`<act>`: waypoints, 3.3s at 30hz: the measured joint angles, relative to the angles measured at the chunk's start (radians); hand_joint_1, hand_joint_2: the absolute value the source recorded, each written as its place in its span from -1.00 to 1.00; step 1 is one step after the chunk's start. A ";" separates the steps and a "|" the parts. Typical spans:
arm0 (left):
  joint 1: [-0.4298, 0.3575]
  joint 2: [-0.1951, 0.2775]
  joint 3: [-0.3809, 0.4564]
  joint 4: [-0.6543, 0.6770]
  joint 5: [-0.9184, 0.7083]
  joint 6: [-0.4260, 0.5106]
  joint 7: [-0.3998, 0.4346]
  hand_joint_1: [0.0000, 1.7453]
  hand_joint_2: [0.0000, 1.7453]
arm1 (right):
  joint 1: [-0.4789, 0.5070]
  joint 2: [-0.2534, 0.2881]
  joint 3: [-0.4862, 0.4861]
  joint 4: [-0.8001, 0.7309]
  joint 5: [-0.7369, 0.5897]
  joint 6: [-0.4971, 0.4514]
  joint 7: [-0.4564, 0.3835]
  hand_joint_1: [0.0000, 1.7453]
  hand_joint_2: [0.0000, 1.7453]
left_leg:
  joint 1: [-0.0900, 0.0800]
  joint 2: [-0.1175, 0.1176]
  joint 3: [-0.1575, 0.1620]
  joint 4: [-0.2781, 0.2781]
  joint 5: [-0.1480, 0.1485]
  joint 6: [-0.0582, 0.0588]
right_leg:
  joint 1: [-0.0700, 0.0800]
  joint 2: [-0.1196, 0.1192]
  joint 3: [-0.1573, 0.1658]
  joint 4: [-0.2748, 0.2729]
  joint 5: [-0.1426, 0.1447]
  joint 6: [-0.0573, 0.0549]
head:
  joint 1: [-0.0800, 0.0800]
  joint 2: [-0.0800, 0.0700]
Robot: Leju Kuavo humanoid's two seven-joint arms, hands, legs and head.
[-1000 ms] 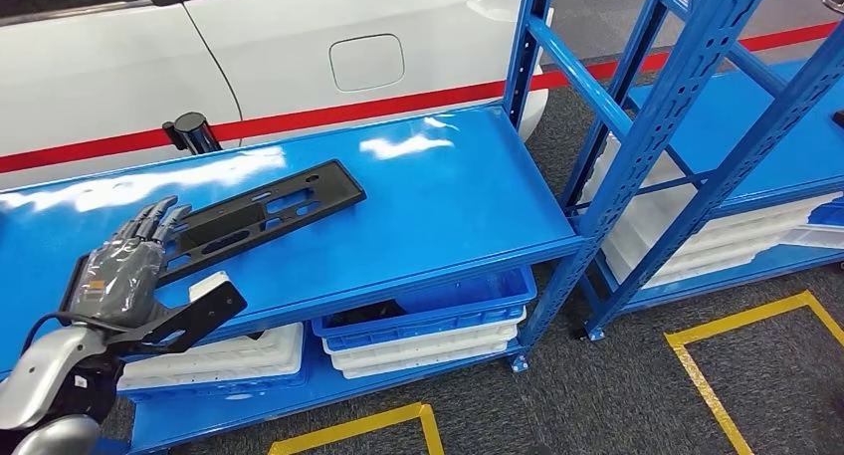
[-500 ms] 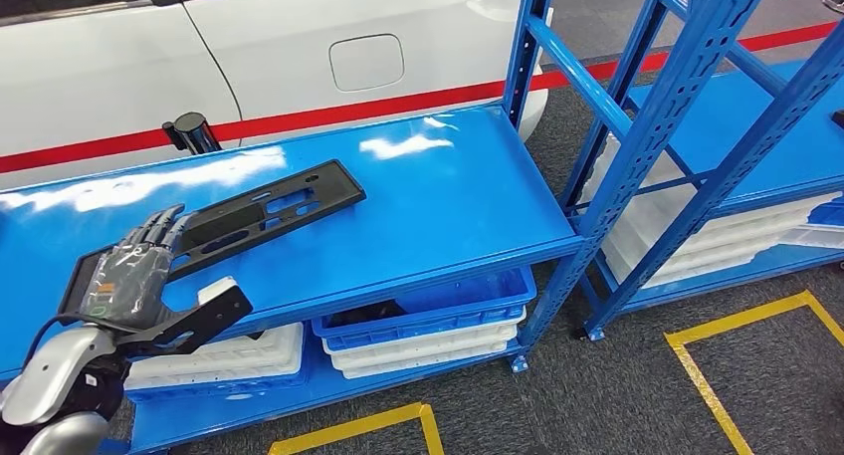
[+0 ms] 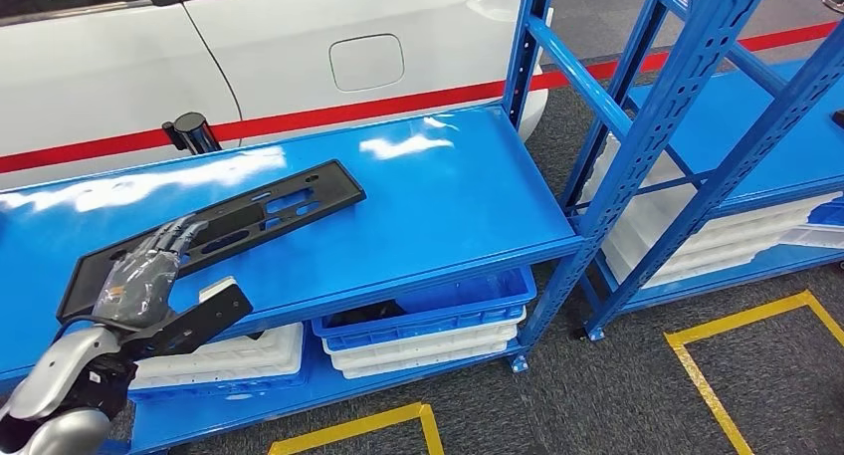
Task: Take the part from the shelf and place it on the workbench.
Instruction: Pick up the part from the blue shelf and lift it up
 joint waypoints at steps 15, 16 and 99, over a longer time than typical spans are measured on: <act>-0.001 -0.008 -0.032 0.037 -0.022 -0.027 0.016 -1.00 1.00 | 0.000 0.001 0.000 0.000 0.008 0.000 0.001 -1.00 -1.00 | 0.000 0.000 0.000 0.000 0.000 0.000 | 0.000 0.000 0.000 0.000 0.000 0.000 | 0.000 0.000; -0.001 -0.008 -0.035 0.040 -0.031 -0.029 0.019 -1.00 1.00 | 0.000 0.001 0.000 0.000 0.008 0.000 0.001 -1.00 -1.00 | 0.000 0.000 0.000 0.000 0.000 0.000 | 0.000 0.000 0.000 0.000 0.000 0.000 | 0.000 0.000; 0.086 -0.068 0.137 0.359 -0.501 0.278 -0.007 0.28 1.00 | 0.005 0.017 0.006 0.000 0.030 -0.006 0.023 -1.00 -1.00 | 0.000 0.000 0.000 0.000 0.000 0.000 | 0.000 0.000 0.000 0.000 0.000 0.000 | 0.000 0.000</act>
